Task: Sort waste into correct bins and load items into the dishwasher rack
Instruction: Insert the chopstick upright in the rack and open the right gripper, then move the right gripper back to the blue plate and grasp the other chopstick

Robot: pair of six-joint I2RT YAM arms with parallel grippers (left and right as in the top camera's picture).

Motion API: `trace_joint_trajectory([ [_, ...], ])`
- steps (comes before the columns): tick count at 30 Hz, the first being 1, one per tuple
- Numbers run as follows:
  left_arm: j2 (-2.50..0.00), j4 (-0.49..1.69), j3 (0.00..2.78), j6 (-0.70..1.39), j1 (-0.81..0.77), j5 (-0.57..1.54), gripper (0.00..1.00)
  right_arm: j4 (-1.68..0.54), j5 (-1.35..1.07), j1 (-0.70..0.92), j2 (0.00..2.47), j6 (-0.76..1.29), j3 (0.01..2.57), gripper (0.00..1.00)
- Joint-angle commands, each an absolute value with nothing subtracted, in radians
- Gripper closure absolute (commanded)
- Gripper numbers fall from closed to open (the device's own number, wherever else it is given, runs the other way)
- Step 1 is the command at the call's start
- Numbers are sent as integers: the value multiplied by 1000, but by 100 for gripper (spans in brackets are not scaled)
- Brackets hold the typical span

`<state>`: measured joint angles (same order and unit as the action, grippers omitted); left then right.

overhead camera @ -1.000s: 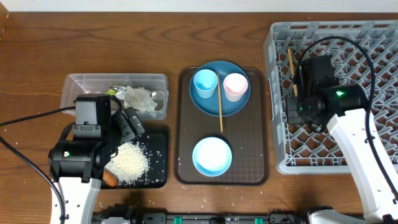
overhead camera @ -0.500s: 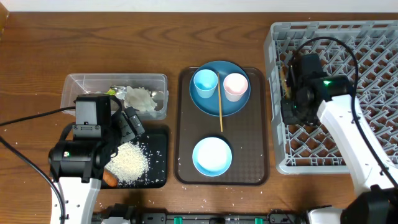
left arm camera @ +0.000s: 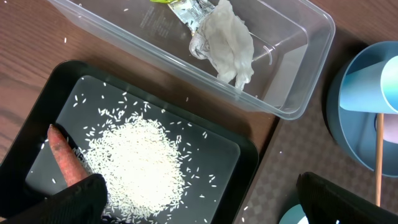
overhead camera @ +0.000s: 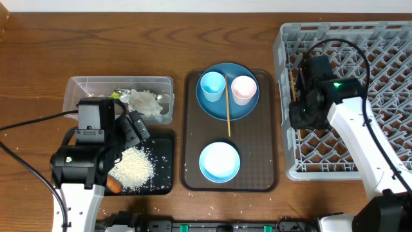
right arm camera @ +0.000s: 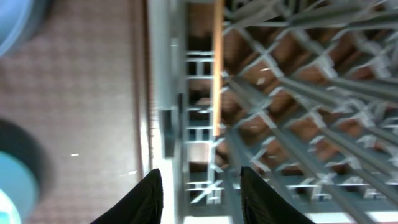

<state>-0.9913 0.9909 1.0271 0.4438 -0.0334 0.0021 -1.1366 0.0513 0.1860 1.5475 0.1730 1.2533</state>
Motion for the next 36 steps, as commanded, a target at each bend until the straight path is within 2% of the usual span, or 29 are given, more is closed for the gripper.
trace_joint_trajectory([
  [1, -992, 994, 1039, 435, -27, 8, 0, -1133, -138, 183, 1551, 213, 1247, 60],
  [4, -992, 994, 1039, 435, -27, 9, 0, -1128, -316, 183, 1551, 213, 1247, 58],
  [6, -992, 994, 1039, 435, -27, 8, 0, -1121, -421, 184, 1551, 233, 1247, 62],
  [9, -992, 994, 1039, 435, -27, 8, 0, -1105, -472, 198, 1551, 299, 1247, 63],
  [10, -992, 994, 1039, 435, -27, 9, 0, -1093, -472, 210, 1551, 339, 1247, 59],
  [11, -992, 994, 1039, 435, -27, 8, 0, -1084, -472, 220, 1551, 365, 1247, 48],
  [12, -992, 994, 1039, 435, -27, 9, 0, -1072, -472, 233, 1551, 397, 1247, 26],
  [13, -992, 994, 1039, 435, -27, 8, 0, -1058, -472, 247, 1551, 422, 1247, 1],
  [20, -992, 994, 1039, 435, -27, 9, 0, -935, -461, 374, 1551, 460, 1247, 1],
  [26, -992, 994, 1039, 435, -27, 8, 0, -897, -169, 491, 1551, 641, 1247, 52],
  [27, -992, 994, 1039, 435, -27, 8, 0, -897, -120, 511, 1551, 682, 1247, 57],
  [30, -992, 994, 1039, 435, -27, 9, 0, -881, -25, 566, 1555, 763, 1247, 58],
  [36, -992, 994, 1039, 435, -27, 8, 0, -818, 72, 669, 1598, 774, 1247, 57],
])
